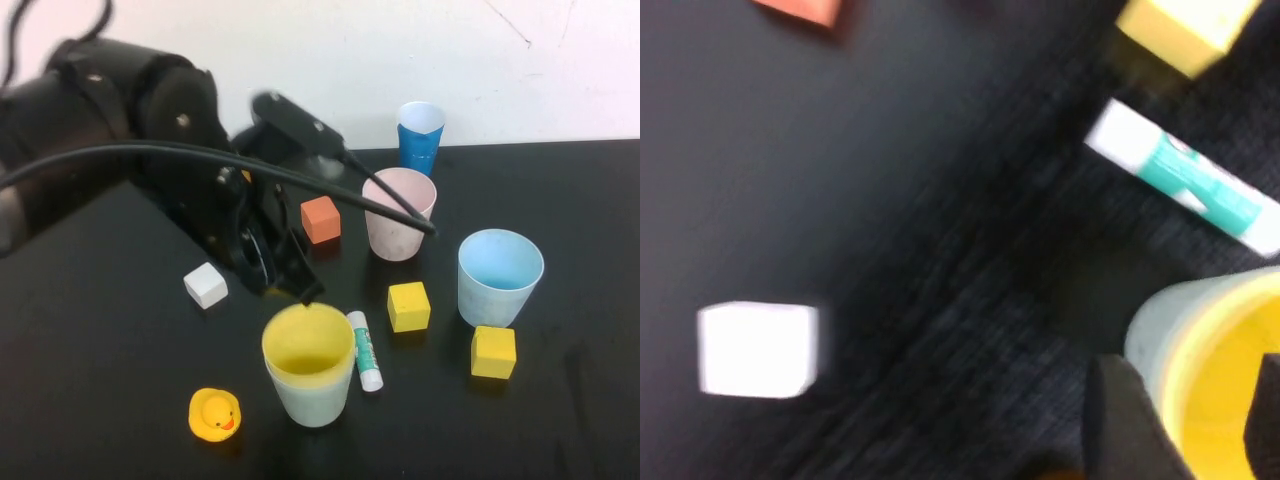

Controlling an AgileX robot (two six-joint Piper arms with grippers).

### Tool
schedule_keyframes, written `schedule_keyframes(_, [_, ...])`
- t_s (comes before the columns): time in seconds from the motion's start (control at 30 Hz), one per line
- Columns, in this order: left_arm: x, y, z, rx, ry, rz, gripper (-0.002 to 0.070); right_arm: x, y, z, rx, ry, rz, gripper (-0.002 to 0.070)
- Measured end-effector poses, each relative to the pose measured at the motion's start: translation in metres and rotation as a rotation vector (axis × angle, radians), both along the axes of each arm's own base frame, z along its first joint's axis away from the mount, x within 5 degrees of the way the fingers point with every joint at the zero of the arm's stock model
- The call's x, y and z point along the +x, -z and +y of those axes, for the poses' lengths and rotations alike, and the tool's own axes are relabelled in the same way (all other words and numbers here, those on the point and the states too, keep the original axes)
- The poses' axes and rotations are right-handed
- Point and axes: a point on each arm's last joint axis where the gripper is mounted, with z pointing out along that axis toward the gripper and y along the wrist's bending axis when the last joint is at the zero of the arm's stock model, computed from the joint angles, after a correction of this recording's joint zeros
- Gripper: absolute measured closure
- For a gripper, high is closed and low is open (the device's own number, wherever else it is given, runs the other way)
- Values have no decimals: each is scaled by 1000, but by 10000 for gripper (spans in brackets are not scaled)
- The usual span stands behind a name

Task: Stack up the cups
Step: Place the yellow cup on the green cup, then pick up the blue cup

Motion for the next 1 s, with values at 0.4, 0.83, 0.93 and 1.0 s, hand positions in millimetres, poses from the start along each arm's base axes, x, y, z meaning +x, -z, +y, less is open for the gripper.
schedule_keyframes(0.4, [-68, -116, 62, -180, -152, -509, 669, 84, -38, 19, 78, -218, 196, 673])
schedule_keyframes(0.83, [-174, -80, 135, -214, -182, -706, 673, 209, -13, 54, -48, -340, 340, 227])
schedule_keyframes(0.93, [-192, -54, 147, -208, -185, -710, 673, 236, -2, 55, -75, -317, 332, 213])
schedule_keyframes(1.0, [-203, -36, 154, -208, -188, -722, 673, 252, 7, 56, -85, -301, 330, 210])
